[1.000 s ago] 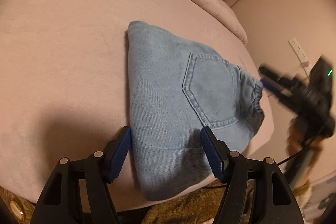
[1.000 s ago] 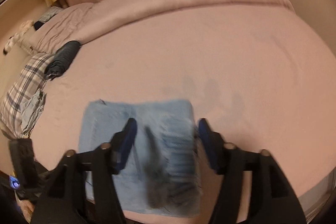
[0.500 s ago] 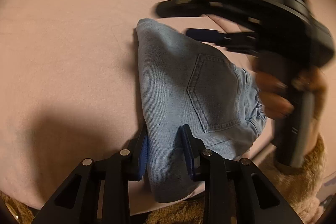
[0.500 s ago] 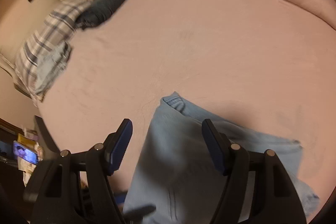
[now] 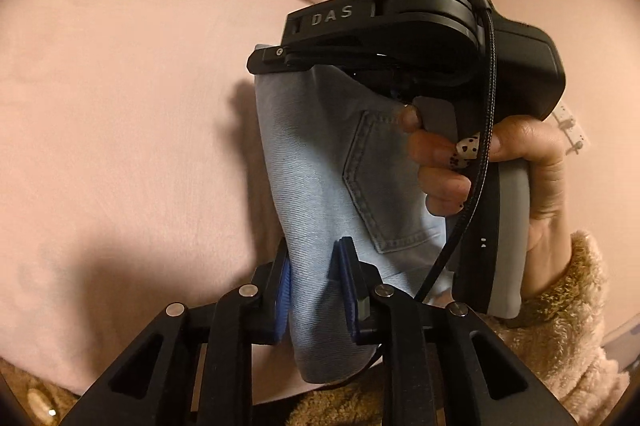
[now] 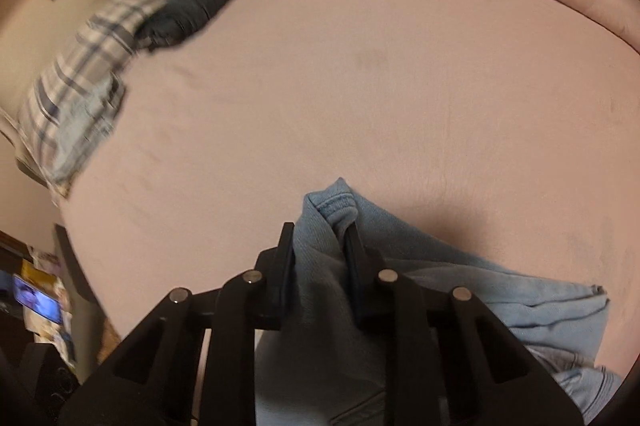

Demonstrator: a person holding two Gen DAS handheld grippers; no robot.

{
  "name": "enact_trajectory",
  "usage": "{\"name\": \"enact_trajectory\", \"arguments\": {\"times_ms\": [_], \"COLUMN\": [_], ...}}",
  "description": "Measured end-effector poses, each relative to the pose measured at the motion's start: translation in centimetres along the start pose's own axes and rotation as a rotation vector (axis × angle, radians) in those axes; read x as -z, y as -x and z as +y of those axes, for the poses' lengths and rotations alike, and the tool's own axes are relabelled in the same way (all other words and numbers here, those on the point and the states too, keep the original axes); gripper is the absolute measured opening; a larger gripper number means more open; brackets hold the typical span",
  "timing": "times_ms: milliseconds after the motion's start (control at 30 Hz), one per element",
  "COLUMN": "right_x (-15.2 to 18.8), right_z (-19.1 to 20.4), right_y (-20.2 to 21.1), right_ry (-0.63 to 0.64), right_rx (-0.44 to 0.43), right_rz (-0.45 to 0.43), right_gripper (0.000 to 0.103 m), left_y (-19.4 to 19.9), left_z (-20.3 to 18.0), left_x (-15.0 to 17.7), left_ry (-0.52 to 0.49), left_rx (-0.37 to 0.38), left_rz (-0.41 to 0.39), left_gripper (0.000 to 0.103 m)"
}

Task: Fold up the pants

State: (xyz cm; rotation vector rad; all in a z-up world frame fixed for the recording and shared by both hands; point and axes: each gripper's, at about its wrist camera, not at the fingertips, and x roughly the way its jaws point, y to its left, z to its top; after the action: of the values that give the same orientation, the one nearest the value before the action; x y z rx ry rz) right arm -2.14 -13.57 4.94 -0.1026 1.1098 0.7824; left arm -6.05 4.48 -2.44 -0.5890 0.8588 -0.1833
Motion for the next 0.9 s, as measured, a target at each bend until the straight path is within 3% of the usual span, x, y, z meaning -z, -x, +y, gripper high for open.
{"name": "enact_trajectory", "arguments": {"times_ms": [133, 200, 300, 433, 900], "right_x": [-0.6, -1.1, -1.2, -0.9, -1.3], "right_z": [1.1, 1.8, 3.0, 2.8, 3.3], "right_y": [2.0, 1.4, -1.9, -5.3, -6.5], "right_ry": [0.008, 0.017, 0.025, 0.019, 0.058], "right_rx": [-0.069, -0.071, -0.043, -0.002, 0.064], "right_rz": [-0.061, -0.055, 0.016, 0.080, 0.091], "right_gripper": [0.023, 0.023, 0.023, 0.023, 0.025], "left_y": [1.5, 1.2, -0.1, -1.3, -0.8], "left_z": [-0.9, -0.3, 1.0, 1.4, -0.8], "left_x": [-0.3, -0.2, 0.3, 0.6, 2.4], "left_ry": [-0.053, -0.037, 0.012, 0.040, 0.044], "left_rx": [-0.074, -0.092, -0.103, -0.119, -0.128], "left_rz": [-0.049, -0.028, 0.034, 0.060, 0.040], "left_gripper": [0.021, 0.021, 0.021, 0.022, 0.024]}}
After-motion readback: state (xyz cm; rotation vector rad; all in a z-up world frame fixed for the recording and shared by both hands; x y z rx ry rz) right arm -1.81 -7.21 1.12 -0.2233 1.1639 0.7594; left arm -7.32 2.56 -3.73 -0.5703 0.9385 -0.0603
